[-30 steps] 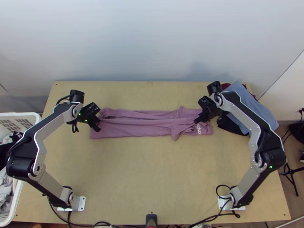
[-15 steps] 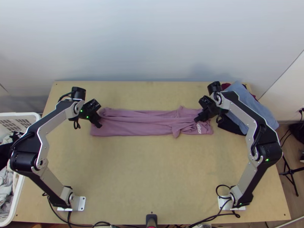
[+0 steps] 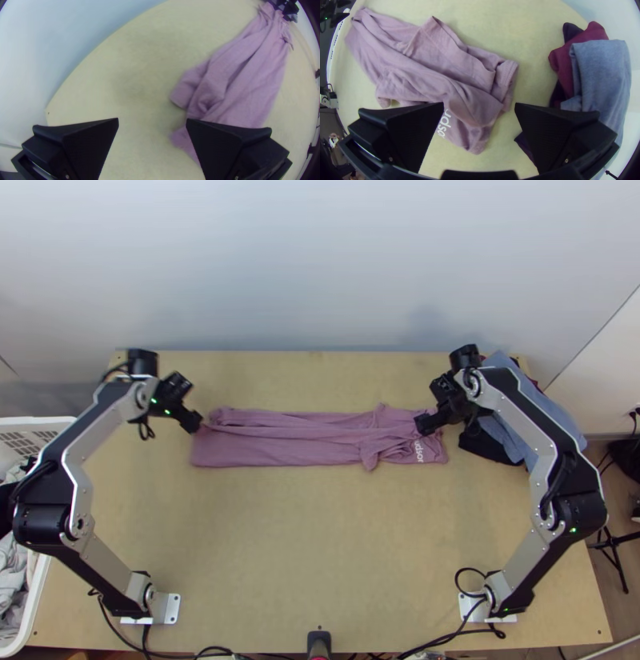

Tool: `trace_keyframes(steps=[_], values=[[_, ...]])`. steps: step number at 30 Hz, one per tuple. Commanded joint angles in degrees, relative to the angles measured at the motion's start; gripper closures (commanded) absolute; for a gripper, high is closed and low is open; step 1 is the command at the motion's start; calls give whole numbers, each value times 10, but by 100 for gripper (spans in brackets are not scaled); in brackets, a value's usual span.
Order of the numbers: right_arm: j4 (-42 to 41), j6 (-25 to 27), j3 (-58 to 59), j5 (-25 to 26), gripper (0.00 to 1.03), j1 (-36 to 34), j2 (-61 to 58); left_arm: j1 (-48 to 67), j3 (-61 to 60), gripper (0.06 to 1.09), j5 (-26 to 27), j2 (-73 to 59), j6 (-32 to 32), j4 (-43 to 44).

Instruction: Fold the t-shirt

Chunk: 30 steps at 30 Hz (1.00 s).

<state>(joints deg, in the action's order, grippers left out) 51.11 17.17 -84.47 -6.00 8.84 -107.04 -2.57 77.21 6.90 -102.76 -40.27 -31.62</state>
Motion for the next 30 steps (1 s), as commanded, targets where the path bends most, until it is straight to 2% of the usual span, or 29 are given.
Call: trace_keyframes(steps=[1,5,9,14,18,24,30], values=[[2,1,-9,1,4,-15,27,-66,61,10,-4,-8,-8,-19],[11,-2,-11,1,4,-24,48,-92,64,10,-5,48,30,-75],[12,-19,-12,1,4,-25,93,-90,16,10,-5,192,99,-104],[2,-122,-13,5,4,-24,153,-88,-87,10,-21,380,174,-101],[-18,-129,13,25,4,-14,183,-96,-171,10,-45,468,187,-86],[-21,-131,55,27,4,-1,211,-115,-265,10,-46,573,201,-81],[-21,-145,78,38,4,17,242,-159,-333,10,-46,656,195,-115]])
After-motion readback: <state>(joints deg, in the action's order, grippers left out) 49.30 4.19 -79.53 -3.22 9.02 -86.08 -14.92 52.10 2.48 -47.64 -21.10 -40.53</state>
